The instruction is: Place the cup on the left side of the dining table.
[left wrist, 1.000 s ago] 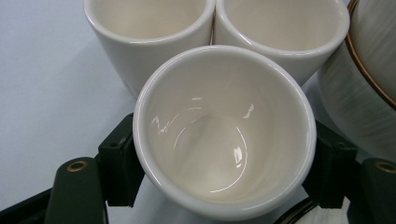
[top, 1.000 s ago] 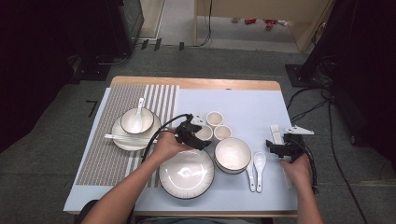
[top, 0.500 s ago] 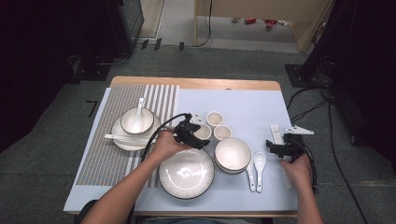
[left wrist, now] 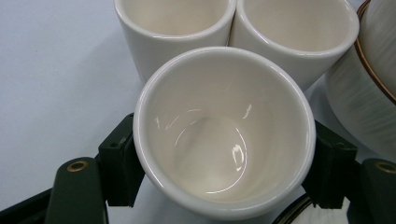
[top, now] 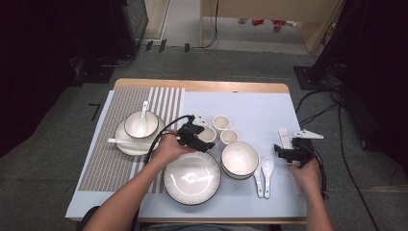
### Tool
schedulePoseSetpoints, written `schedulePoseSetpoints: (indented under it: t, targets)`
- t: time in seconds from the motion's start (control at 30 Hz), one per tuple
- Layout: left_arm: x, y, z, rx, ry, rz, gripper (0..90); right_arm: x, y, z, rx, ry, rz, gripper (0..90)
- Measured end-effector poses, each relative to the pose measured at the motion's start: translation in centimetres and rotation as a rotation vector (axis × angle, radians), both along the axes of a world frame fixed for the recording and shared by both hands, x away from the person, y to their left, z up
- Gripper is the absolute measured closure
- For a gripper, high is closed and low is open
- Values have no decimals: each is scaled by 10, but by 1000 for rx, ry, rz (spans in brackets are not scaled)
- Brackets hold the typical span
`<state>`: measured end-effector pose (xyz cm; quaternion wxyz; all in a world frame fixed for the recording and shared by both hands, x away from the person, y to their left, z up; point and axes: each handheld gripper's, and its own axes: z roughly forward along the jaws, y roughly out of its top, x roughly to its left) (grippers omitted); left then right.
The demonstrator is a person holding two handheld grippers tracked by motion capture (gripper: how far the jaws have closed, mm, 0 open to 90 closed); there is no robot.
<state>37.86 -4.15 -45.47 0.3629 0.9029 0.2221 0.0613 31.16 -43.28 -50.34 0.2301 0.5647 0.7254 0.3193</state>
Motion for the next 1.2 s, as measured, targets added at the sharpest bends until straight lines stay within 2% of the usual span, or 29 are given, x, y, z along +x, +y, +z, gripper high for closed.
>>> schedulePoseSetpoints:
  t: [0.57, 0.8, 1.0, 1.2]
  targets:
    - [-1, 6, 7, -7, 10, 1, 279, 0, 0, 0, 0, 0, 0, 141]
    - [-1, 9, 10, -19, 38, 3, 279, 0, 0, 0, 0, 0, 0, 141]
    - [-2, 12, 13, -22, 41, 0, 279, 0, 0, 0, 0, 0, 0, 141]
    - [-4, 15, 16, -9, 38, -1, 279, 0, 0, 0, 0, 0, 0, 141]
